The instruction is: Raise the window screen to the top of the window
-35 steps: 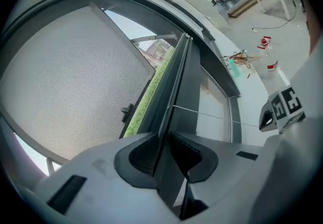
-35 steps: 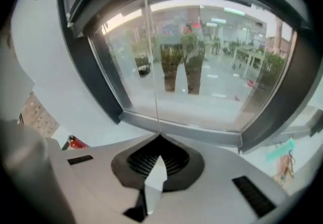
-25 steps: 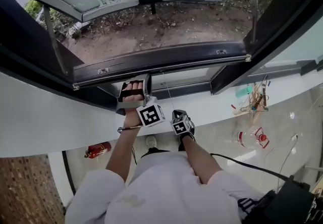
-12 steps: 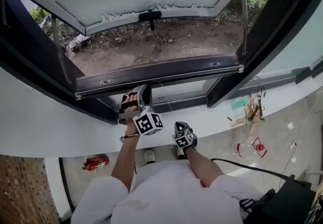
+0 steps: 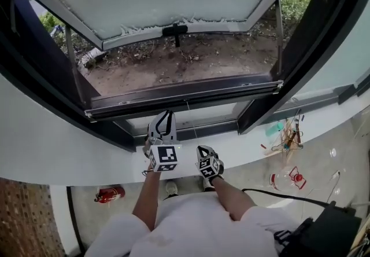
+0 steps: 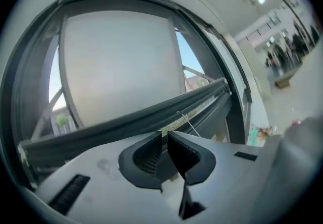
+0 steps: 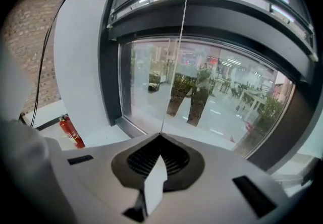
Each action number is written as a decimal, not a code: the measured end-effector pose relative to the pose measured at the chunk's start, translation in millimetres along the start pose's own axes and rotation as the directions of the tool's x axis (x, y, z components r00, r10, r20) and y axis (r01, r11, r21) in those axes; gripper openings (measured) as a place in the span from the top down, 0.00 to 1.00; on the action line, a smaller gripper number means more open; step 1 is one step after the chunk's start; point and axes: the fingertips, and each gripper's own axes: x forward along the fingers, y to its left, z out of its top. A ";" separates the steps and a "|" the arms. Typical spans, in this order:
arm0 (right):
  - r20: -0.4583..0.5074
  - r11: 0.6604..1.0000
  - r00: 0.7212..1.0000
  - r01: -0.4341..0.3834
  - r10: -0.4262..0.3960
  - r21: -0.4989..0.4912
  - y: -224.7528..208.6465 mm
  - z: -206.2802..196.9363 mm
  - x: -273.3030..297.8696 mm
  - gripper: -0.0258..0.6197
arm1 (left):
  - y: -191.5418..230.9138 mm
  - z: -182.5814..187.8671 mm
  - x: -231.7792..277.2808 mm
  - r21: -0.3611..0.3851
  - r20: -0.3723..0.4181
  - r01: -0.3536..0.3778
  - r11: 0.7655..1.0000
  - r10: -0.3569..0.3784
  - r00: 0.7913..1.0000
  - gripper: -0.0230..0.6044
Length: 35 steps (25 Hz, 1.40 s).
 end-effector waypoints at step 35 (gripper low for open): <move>0.512 0.994 0.858 -0.011 -0.044 0.104 -39.3 204.5 -39.6 0.96 | -8.9 -45.2 -11.8 -0.242 -0.034 0.061 0.968 -0.071 0.997 0.91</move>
